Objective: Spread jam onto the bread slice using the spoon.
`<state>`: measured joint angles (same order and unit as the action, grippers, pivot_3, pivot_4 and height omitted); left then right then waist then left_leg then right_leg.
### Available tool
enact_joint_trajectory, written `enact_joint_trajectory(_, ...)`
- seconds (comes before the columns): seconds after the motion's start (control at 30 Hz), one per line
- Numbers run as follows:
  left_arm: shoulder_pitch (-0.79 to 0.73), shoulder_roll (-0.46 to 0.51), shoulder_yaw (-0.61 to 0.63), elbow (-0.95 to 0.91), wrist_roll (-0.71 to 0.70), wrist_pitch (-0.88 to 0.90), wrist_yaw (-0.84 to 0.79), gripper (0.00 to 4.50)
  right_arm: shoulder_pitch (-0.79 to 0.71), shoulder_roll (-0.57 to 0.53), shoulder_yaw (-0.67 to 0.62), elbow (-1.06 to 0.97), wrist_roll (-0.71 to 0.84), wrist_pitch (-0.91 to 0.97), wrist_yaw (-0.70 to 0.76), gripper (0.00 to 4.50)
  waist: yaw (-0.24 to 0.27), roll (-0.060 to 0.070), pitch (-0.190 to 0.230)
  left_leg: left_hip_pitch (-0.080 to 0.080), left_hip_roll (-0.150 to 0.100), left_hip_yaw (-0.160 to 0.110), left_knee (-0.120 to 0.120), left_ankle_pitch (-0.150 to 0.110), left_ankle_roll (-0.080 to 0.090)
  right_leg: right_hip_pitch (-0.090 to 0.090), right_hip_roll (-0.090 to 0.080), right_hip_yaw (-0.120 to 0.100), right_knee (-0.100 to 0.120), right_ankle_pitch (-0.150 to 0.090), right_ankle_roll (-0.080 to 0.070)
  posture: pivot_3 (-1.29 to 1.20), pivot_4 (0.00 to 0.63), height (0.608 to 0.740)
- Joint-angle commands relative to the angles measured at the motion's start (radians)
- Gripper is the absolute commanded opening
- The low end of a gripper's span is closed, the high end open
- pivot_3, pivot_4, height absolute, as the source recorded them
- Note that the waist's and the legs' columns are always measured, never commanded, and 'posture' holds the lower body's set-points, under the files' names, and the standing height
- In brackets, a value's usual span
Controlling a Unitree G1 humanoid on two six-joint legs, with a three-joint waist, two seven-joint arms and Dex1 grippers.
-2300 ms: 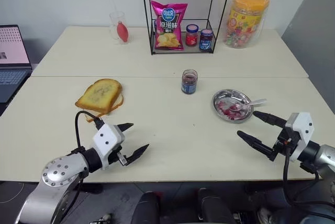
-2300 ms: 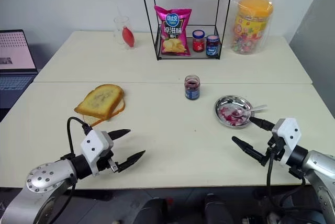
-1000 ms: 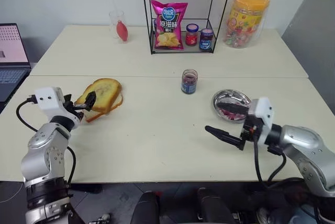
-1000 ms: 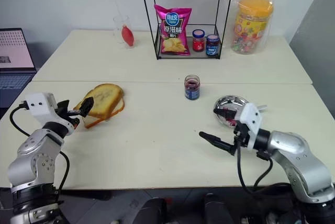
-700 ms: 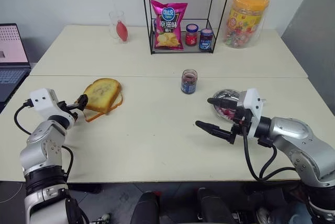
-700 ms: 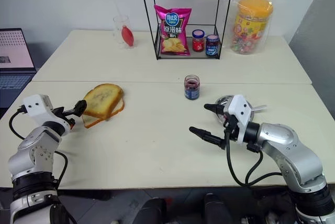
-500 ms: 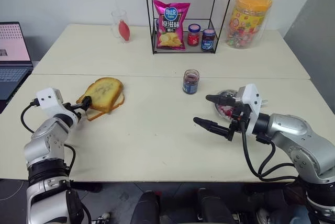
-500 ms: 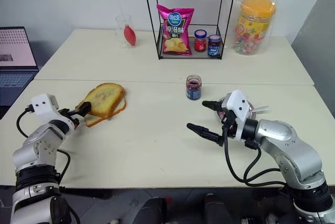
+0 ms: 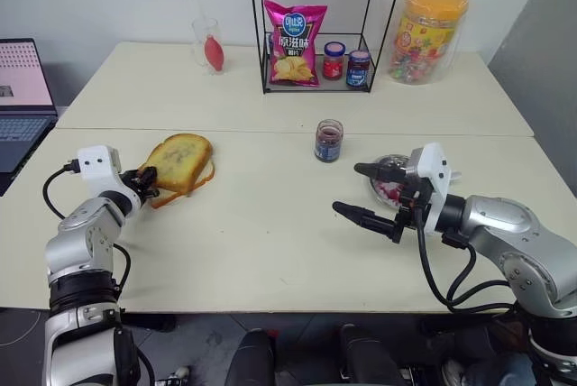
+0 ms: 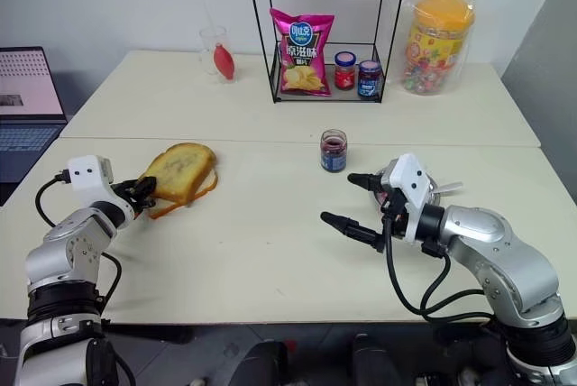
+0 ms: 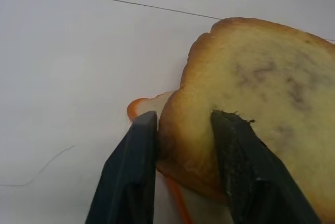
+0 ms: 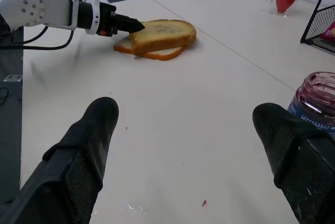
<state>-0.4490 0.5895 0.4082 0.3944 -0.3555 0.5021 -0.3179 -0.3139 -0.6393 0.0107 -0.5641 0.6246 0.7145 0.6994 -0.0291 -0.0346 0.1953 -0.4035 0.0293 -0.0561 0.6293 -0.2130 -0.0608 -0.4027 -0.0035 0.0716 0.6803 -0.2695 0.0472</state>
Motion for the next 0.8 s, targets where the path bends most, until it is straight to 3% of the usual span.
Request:
enact_joint_trajectory(0.03, 0.018, -0.006, -0.009, -0.035, -0.005, 0.026, -0.011, 0.80, -0.030, -0.009, -0.026, -0.033, 0.032, 0.002, 0.012, 4.50, 0.000, 0.000, 0.000, 0.000, 0.000, 0.000, 0.000, 0.000, 0.000, 0.000, 0.000, 0.000, 0.000, 0.000, 0.000, 0.00, 0.150, 0.740)
enact_joint_trajectory(0.2, 0.024, -0.017, 0.013, -0.074, -0.034, 0.052, -0.025, 0.04, -0.033, -0.014, -0.025, -0.029, 0.037, -0.002, 0.017, 4.50, 0.001, 0.000, 0.000, 0.000, 0.000, 0.000, 0.000, 0.000, 0.000, 0.000, 0.000, 0.000, 0.000, 0.000, 0.000, 0.00, 0.150, 0.740)
enact_joint_trajectory(0.43, 0.040, -0.057, 0.068, -0.229, -0.135, 0.115, -0.032, 0.04, -0.018, -0.031, -0.041, -0.022, 0.033, -0.020, 0.035, 4.50, 0.002, 0.000, 0.000, -0.001, 0.000, 0.000, 0.000, 0.000, 0.000, 0.000, -0.001, 0.000, -0.001, 0.000, 0.000, 0.00, 0.150, 0.740)
enact_joint_trajectory(0.6, 0.085, -0.116, 0.131, -0.406, -0.316, 0.230, -0.044, 0.04, -0.006, -0.041, -0.055, -0.025, 0.041, -0.026, 0.046, 4.50, -0.002, -0.001, 0.000, -0.001, 0.000, 0.000, 0.000, 0.000, 0.000, 0.000, -0.001, 0.000, -0.001, 0.000, 0.000, 0.00, 0.150, 0.740)
enact_joint_trajectory(0.8, 0.198, -0.177, 0.116, -0.612, -0.510, 0.396, -0.020, 0.04, 0.015, -0.069, -0.081, -0.024, 0.045, -0.027, 0.070, 4.50, -0.003, -0.001, 0.001, -0.001, 0.000, 0.000, 0.000, 0.000, 0.000, -0.001, 0.000, 0.000, -0.001, 0.000, 0.000, 0.00, 0.150, 0.740)
